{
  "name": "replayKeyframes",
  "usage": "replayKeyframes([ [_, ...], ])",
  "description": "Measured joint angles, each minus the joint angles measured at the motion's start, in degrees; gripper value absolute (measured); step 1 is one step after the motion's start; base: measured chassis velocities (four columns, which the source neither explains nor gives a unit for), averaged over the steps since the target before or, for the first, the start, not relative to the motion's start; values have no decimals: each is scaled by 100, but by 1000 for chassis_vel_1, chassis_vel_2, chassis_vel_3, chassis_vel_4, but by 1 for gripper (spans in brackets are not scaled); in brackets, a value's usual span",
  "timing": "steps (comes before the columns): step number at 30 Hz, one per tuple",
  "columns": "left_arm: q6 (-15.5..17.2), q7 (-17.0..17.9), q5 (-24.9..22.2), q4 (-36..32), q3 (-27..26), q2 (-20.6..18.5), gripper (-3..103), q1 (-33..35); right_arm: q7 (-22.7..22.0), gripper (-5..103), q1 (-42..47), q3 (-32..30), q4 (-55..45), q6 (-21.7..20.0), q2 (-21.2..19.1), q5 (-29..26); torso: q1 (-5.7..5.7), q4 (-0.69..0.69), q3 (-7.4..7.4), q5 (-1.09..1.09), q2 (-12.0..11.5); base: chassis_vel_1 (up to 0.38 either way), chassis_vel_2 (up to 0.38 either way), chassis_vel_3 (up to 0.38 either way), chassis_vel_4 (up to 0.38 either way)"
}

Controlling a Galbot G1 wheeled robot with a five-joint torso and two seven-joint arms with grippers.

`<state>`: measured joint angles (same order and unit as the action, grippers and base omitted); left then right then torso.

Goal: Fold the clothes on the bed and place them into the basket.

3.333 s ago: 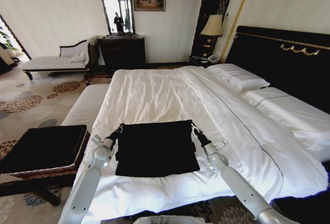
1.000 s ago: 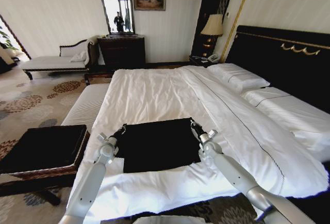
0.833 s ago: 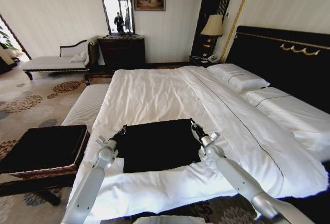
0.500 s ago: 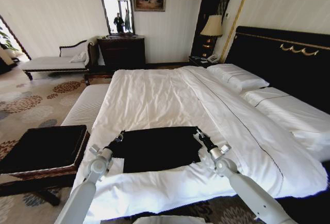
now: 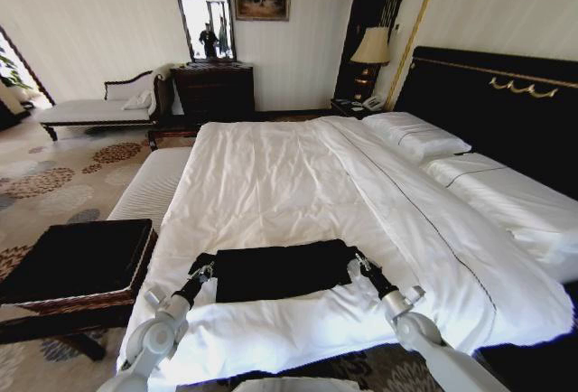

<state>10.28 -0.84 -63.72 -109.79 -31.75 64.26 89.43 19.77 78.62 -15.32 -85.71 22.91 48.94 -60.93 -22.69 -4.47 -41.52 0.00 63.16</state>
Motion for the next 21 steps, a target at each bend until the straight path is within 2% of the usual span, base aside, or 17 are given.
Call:
replayKeyframes([
  [9, -50, 18, 631, 77, 46, 187, 1, 300, -47, 0, 229, -24, 37, 42, 23, 259, 0, 3, 0, -1, 0, 0, 0, 0, 0],
  [11, -68, 72, 820, 126, 93, 326, -2, 339, -130, 0, 252, 0, 89, 49, 51, 384, 0, 2, -1, 0, 0, 0, 0, 0, 0],
  [12, -69, 140, 920, 115, 107, 394, 2, 369, -188, -3, 258, 3, 90, 66, 68, 437, 0, 1, 0, 0, -1, 0, 0, 0, 0],
  [14, -63, 175, 1042, -17, 81, 447, 12, 441, -240, 8, 290, -59, 26, 111, 84, 473, -1, 1, -1, 0, -1, 0, 0, 0, 0],
  [15, -63, 175, 1042, -17, 81, 447, 12, 441, -240, 8, 290, -59, 26, 111, 84, 473, -1, 1, -1, 0, -1, 0, 0, 0, 0],
  [17, -73, 166, 1212, -309, -46, 495, 23, 594, -343, 18, 422, -307, -232, 172, 89, 502, -2, 1, -1, 0, -1, 0, 0, 0, 0],
  [18, -87, 152, 1255, -458, -126, 509, 23, 679, -397, 24, 503, -464, -385, 209, 86, 519, -2, 1, -1, -1, -1, 0, 0, 0, 0],
  [19, -104, 131, 1273, -658, -247, 522, 28, 789, -454, 24, 586, -624, -540, 260, 82, 556, -1, 1, -1, -1, -1, 0, 0, 0, 0],
  [20, -104, 131, 1273, -658, -247, 522, 28, 789, -454, 24, 586, -624, -540, 260, 82, 556, -1, 1, -1, -1, -1, 0, 0, 0, 0],
  [21, -114, 124, 1252, -865, -392, 533, 33, 887, -497, 29, 670, -808, -708, 331, 78, 588, -1, 1, -1, 0, -1, 0, 0, 0, 0],
])
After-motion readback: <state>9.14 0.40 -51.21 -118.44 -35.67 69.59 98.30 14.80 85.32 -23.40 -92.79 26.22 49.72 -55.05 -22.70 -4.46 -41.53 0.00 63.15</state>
